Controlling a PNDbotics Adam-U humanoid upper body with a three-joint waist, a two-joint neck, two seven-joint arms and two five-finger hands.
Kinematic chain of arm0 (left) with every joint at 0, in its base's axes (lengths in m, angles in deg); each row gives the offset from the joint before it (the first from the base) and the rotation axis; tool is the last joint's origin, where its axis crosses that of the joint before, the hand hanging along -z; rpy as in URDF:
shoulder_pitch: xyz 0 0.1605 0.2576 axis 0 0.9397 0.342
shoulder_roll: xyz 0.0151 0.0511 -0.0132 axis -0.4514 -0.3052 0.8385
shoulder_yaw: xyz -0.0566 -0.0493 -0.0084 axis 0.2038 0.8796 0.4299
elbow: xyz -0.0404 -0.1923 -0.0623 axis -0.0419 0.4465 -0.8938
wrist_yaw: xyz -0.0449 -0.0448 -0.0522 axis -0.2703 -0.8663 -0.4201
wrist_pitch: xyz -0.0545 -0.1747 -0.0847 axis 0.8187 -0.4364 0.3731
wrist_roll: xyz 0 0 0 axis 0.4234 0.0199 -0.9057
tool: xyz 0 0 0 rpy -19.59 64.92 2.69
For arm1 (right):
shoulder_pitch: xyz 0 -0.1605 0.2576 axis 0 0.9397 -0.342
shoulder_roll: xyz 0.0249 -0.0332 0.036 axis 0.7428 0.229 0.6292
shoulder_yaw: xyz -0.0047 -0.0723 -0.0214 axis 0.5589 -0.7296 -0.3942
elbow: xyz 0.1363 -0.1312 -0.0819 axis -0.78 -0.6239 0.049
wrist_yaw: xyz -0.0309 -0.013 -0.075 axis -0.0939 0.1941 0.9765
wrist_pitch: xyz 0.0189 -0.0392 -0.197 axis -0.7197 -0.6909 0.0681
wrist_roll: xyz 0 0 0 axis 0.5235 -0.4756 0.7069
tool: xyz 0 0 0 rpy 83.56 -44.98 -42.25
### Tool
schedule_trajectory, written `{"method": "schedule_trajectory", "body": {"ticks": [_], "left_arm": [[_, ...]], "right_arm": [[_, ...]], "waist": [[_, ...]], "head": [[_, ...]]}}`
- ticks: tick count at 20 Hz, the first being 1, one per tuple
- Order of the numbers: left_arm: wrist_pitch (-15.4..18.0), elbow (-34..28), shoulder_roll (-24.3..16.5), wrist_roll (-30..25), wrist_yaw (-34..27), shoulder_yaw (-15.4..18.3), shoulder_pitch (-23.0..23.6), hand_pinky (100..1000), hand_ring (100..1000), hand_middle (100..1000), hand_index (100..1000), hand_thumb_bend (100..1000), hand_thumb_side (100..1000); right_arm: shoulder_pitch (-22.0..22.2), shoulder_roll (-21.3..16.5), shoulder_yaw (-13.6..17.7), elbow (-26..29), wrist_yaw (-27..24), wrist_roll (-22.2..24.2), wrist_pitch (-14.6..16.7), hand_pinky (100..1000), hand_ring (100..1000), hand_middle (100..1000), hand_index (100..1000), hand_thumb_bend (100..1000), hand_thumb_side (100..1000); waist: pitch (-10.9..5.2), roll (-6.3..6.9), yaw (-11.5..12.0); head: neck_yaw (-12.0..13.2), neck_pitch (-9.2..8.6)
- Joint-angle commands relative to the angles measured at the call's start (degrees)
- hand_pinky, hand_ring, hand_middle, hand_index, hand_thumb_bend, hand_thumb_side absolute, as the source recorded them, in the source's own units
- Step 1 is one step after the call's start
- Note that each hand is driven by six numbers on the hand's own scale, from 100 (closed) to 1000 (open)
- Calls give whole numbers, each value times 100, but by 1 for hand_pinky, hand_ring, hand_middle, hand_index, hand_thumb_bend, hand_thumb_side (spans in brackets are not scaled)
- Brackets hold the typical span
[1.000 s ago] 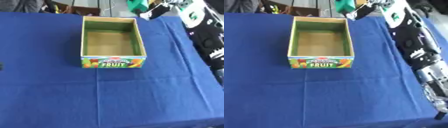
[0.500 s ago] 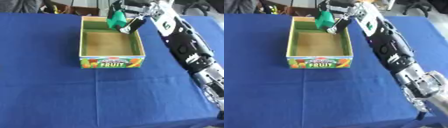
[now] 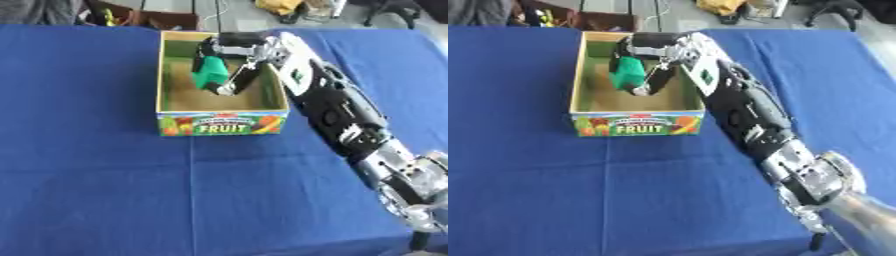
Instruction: Pick up objects on the table and place them in the box.
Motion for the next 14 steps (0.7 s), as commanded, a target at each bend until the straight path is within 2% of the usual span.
{"method": "schedule_trajectory", "body": {"ticks": [1, 5, 8, 10, 12, 13, 14], "left_arm": [[2, -64, -48, -25, -17, -10, -87, 837, 758, 588, 702, 402, 1000], [3, -64, -48, -21, -16, -5, -81, 837, 758, 588, 702, 403, 1000], [0, -64, -41, -26, -18, -10, -84, 837, 759, 588, 702, 403, 1000], [-1, -62, -40, -28, -16, -10, -83, 837, 759, 588, 701, 403, 1000], [-1, -62, -41, -27, -15, -9, -81, 837, 759, 588, 702, 403, 1000], [0, -62, -41, -27, -15, -8, -80, 837, 759, 588, 702, 403, 1000], [0, -62, -38, -28, -15, -9, -80, 837, 759, 588, 701, 404, 1000]], "right_arm": [[-90, -23, -3, -48, 197, 39, 128, 511, 424, 385, 749, 100, 100], [-80, -12, -11, -112, 496, -11, 185, 566, 491, 459, 782, 100, 124], [-78, -18, -26, -111, 734, -10, 237, 640, 617, 587, 835, 104, 157], [-73, -19, -36, -93, 872, -1, 276, 686, 687, 663, 873, 149, 179], [-68, -17, -41, -79, 972, 5, 314, 726, 758, 744, 898, 188, 268], [-67, -17, -45, -73, 1006, 8, 337, 810, 851, 865, 933, 308, 451], [-67, -18, -53, -65, 1036, 17, 373, 837, 882, 906, 946, 366, 521]], "waist": [[-83, 42, 5], [-85, 41, 8], [-86, 36, 6], [-86, 35, 4], [-87, 35, 5], [-88, 35, 6], [-89, 36, 7]], "head": [[-41, 25], [-53, 38], [-58, 43], [-62, 47], [-68, 50], [-71, 51], [-73, 53]]}}
